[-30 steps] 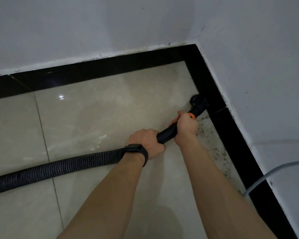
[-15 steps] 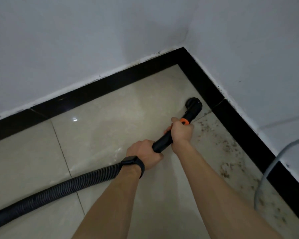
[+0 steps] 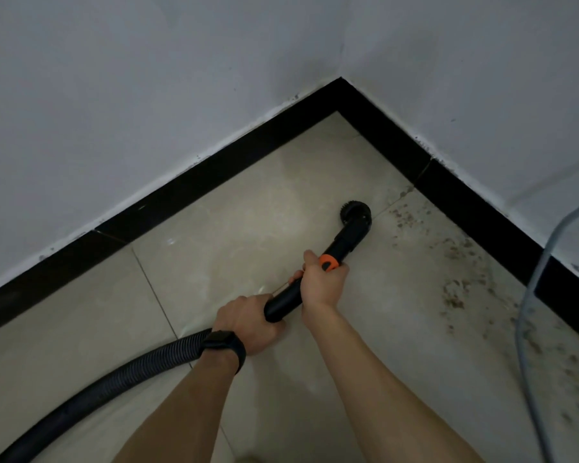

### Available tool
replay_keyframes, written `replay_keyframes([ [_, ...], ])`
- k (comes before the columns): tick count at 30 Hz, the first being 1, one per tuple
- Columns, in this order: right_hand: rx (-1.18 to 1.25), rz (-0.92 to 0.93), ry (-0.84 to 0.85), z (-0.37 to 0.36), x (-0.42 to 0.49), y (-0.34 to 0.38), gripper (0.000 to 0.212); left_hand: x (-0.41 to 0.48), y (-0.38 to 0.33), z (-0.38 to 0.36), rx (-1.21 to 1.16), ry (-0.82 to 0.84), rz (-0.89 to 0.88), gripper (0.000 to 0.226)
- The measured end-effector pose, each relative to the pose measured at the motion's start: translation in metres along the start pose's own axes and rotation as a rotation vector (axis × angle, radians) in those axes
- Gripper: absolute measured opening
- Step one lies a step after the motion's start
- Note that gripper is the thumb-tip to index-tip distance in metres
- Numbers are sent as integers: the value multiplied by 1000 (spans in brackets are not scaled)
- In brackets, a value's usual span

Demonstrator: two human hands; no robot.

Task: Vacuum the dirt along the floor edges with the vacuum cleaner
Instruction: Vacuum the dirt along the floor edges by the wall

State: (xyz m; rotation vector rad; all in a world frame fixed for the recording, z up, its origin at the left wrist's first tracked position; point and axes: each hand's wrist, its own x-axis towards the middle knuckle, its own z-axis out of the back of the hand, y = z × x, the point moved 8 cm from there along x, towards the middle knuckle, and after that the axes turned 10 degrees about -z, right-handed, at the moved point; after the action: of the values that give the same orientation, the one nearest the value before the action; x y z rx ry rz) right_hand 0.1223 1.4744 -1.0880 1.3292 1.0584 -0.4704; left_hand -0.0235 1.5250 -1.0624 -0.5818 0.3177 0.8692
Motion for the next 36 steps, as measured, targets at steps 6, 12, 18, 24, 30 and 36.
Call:
replay_keyframes([
  [6,13,12,-35,7,-5,6,35,2,-4,4,30,-33,-22,34],
  [12,-4,21,-48,17,-3,7,33,2,-10,-4,-3,-20,-36,32],
  [18,36,37,-105,27,6,25,33,17,-26,-4,-62,5,-53,27],
  [24,-20,54,-108,27,23,58,29,37,-50,-2,-142,3,-52,14],
  [30,0,68,-133,34,33,75,29,54,-66,1,-128,6,-81,16],
  [36,-5,67,-110,39,44,93,28,68,-84,5,-102,-16,-102,18],
])
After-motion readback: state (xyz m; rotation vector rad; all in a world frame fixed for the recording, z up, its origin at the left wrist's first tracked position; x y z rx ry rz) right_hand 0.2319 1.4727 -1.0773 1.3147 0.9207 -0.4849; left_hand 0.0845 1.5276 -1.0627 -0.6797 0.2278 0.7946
